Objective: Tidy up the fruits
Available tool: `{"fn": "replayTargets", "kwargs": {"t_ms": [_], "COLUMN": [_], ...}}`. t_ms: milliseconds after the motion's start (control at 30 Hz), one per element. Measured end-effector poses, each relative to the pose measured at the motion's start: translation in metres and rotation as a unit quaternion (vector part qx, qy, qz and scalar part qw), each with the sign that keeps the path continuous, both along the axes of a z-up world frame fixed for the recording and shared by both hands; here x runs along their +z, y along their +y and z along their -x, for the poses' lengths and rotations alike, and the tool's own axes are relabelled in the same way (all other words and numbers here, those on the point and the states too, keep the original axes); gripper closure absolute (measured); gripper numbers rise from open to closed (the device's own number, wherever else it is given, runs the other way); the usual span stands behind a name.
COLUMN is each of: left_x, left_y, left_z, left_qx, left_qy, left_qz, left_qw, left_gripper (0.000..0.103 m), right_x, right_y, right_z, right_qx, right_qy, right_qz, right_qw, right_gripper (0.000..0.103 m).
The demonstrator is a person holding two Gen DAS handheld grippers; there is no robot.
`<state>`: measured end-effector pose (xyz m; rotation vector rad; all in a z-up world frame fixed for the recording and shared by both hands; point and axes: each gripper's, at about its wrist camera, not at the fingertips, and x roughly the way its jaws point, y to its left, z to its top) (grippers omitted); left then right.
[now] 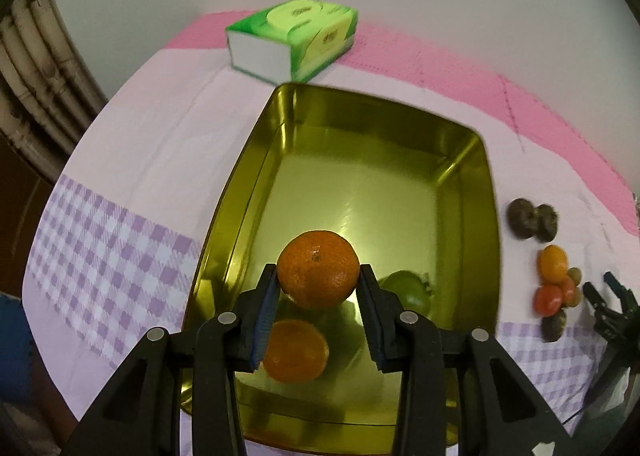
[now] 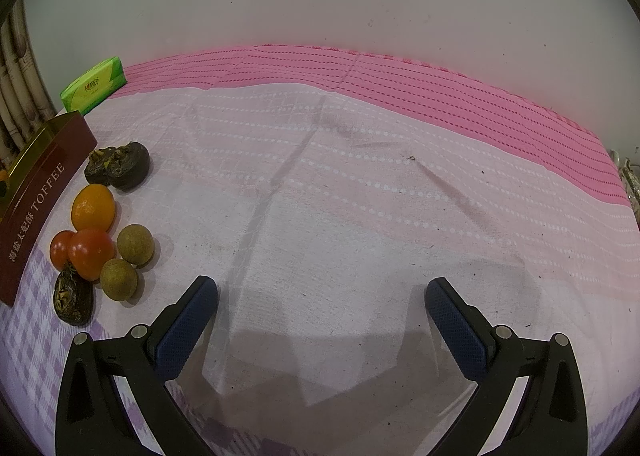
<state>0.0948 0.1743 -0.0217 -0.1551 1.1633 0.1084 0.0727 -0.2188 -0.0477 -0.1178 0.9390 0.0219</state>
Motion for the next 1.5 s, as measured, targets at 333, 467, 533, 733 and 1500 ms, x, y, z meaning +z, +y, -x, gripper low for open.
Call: {"fn": "replayTargets", "kwargs": {"t_ms": [333,467,533,733,1500], "left_x": [-0.021,-0.028,-0.033,-0.040,-0.039], "left_y": [0.009,0.007,0.006,-0.001,-0.004], "left_z": [-0.004,-0.006,-0.006,-0.006,-0.006], "left_qx": [0.006,0.006,0.007,0.005,0.001], "left_qy": [0.023,0.031,0.033,0.035,0.034], "left_qz": [-0.001,-0.005,-0.006,-0.013,-0.033], "left_qw": [0.9997,0.9995,0.9994,0.9993,0.9989], "left_gripper": [0.068,0.068,0.068,0.067,0.062], "right_x": [0.000,0.000,0.000,0.000,0.000], "right_y": [0.000,0.000,0.000,0.000,0.000], "right_z": [0.000,0.000,0.000,0.000,-0.001], "right_qx": [0.000,0.000,0.000,0.000,0.000], "right_qy": [0.000,0.000,0.000,0.000,-0.001], "right_qz": [0.000,0.000,0.000,0.000,0.000], "right_qw": [1.000,1.000,1.000,1.000,1.000], "right_gripper": [0.000,0.000,0.000,0.000,0.000]}}
